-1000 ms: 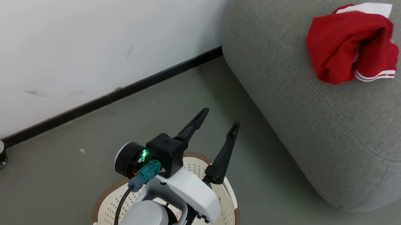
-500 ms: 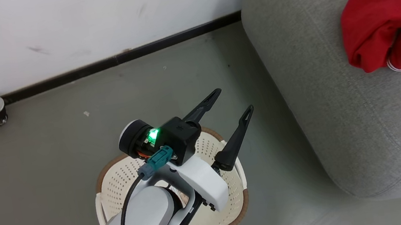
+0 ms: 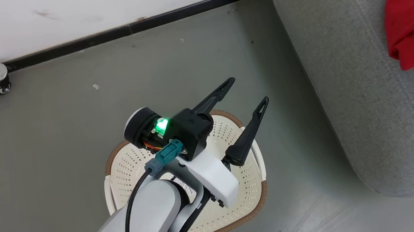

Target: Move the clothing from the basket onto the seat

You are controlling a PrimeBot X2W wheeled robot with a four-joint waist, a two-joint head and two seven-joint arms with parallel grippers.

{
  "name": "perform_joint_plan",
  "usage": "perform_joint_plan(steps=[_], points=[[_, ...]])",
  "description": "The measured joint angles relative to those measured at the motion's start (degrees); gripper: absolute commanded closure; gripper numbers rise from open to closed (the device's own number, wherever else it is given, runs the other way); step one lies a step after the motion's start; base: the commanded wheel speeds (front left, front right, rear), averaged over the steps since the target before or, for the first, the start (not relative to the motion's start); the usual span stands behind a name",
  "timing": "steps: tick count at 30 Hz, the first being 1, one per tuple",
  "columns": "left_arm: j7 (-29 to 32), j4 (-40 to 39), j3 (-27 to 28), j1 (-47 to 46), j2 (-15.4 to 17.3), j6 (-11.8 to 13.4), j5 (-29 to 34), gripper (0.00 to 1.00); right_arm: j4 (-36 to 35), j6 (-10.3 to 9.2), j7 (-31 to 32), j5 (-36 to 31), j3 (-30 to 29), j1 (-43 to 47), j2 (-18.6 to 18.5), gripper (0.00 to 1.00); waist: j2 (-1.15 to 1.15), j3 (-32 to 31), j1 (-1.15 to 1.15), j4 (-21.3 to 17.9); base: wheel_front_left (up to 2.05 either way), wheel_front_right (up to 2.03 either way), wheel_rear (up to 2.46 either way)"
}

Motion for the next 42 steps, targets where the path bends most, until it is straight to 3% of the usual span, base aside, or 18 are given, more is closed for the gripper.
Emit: perform_joint_plan(steps=[4, 5, 7, 9, 10, 11, 12, 21, 26, 33, 42], points=[[-0.04, 0.91, -0.02, -0.41, 0.30, -0.69, 0.05, 0.00, 0.79, -0.01, -0.60, -0.55, -0.55, 0.83, 0.65, 1.00, 0.00, 0.48, 0.00, 0.51, 0.00, 0.00, 0.00], [-0.05, 1.21, 0.05, -0.41, 0.48, -0.71, 0.05, 0.00, 0.92, 0.00, -0.63, -0.68, -0.52, 0.86, 1.20, 0.96, 0.00, 0.44, 0.00, 0.44, 0.00, 0.00, 0.00], [-0.12, 1.53, 0.08, -0.41, 0.58, -0.75, 0.04, 0.00, 1.00, 0.00, -1.02, -0.77, -0.49, 0.87, 2.00, 0.67, 0.00, 0.32, 0.00, 0.24, 0.00, 0.00, 0.00], [-0.43, 1.90, 0.08, -0.41, 0.57, -0.81, 0.04, 0.00, 1.00, 0.00, -1.03, -0.77, -0.51, 0.91, 2.25, 0.46, 0.00, 0.14, 0.00, 0.01, 0.00, 0.00, 0.00], [-0.56, 2.07, 0.08, -0.41, 0.56, -0.85, 0.04, 0.00, 0.98, 0.00, -1.04, -0.76, -0.52, 1.02, 2.25, 0.30, 0.00, 0.03, 0.00, -0.11, 0.00, 0.00, 0.00], [-0.57, 2.27, 0.08, -0.41, 0.57, -1.12, 0.04, 0.00, 0.94, 0.00, -1.12, -0.75, -0.56, 1.16, 2.26, 0.23, 0.00, -0.10, 0.00, -0.24, 0.00, 0.00, 0.00], [-0.64, 2.48, 0.08, -0.41, 0.58, -1.30, 0.04, 0.00, 0.86, 0.00, -1.23, -0.74, -0.65, 1.36, 2.31, 0.00, 0.00, -0.24, 0.00, -0.38, 0.00, 0.00, 0.00], [-2.04, 4.98, 1.01, -0.21, 0.80, -1.63, -0.64, 0.00, -2.05, 0.00, -1.59, -0.57, -0.27, 4.82, 3.27, 0.00, 0.00, -2.23, 0.00, -1.87, 0.00, 0.00, 0.00], [-3.15, 6.93, 3.10, 0.60, 1.70, -1.68, -1.72, 0.00, -7.06, 0.00, -1.59, -0.57, -0.26, 5.82, 3.91, 0.00, 0.00, -3.84, 0.00, -2.79, 0.00, 0.00, 0.00], [-5.67, 9.67, 6.14, 2.64, 2.98, -0.15, -2.68, 0.00, -12.68, 0.00, -1.60, -0.75, -0.21, 7.92, 4.34, 0.00, 0.00, -6.59, 0.00, -3.74, 0.00, 0.00, 0.00], [-8.20, 12.94, 9.53, 5.42, 4.41, 2.03, -3.67, 0.00, -18.12, 0.00, -1.60, -1.00, 1.53, 11.28, 7.87, 0.00, 0.00, -10.28, 0.00, -3.72, 0.00, 0.00, 0.00]])
